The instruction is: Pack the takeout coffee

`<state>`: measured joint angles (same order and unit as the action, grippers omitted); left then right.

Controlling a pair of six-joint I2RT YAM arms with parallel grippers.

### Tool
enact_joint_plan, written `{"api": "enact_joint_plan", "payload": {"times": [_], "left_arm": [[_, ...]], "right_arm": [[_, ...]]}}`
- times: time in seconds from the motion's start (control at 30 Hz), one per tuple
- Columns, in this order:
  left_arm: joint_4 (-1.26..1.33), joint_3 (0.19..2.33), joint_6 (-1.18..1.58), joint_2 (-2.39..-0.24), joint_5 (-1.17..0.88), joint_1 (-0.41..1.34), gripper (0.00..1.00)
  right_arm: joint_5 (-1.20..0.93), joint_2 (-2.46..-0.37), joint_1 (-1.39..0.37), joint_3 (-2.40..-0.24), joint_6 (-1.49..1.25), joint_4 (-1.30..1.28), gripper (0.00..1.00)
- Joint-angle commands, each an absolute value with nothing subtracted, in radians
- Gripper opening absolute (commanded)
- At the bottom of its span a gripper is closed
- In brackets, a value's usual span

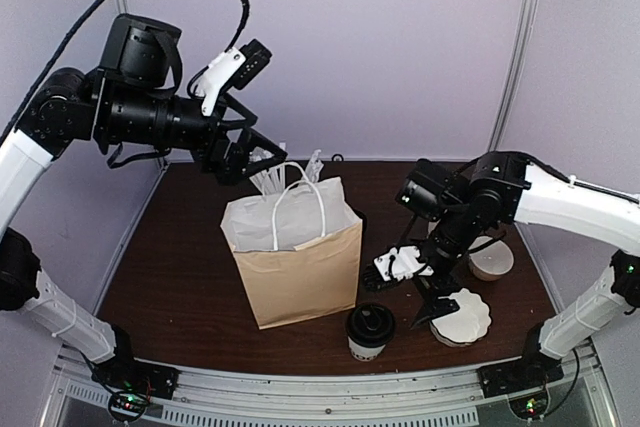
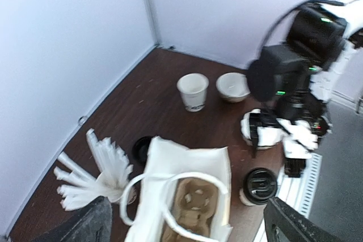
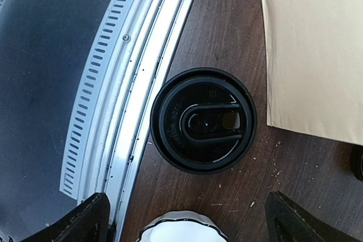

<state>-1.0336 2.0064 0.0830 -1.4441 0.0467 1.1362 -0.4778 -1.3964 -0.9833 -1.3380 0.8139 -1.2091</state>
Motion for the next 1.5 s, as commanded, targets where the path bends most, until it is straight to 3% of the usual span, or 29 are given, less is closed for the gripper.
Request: {"api": "enact_joint_plan", "payload": {"times": [0.0,0.47,0.73,1.07,1.47], "left_arm": [[-0.904,1.808,0.162,-1.346,0.157,1.028,0.98],[-0.877,1.611,0.192,-1.242,0.164,0.947,0.97],[-0.874,1.586,0.186,-1.223,0.172,0.938,0.98],[-0.874,1.574,0.187,-1.224,0.169,0.936,0.97],[-0.890,1.593,0.173,-1.230,0.184,0.935,0.98]], "right_arm": [[-0.398,-1.454,-1.029,-1.367,0.825,-1.165,0.99],[-0.339,-1.579,-1.115,-1.406,0.812,-1.128,1.00],[-0.295,-1.624,-1.148,-1.419,0.797,-1.102,0.99],[-0.262,-1.641,-1.162,-1.410,0.808,-1.101,0.89],[-0.209,-1.656,-1.183,-1.406,0.816,-1.114,0.88]]}}
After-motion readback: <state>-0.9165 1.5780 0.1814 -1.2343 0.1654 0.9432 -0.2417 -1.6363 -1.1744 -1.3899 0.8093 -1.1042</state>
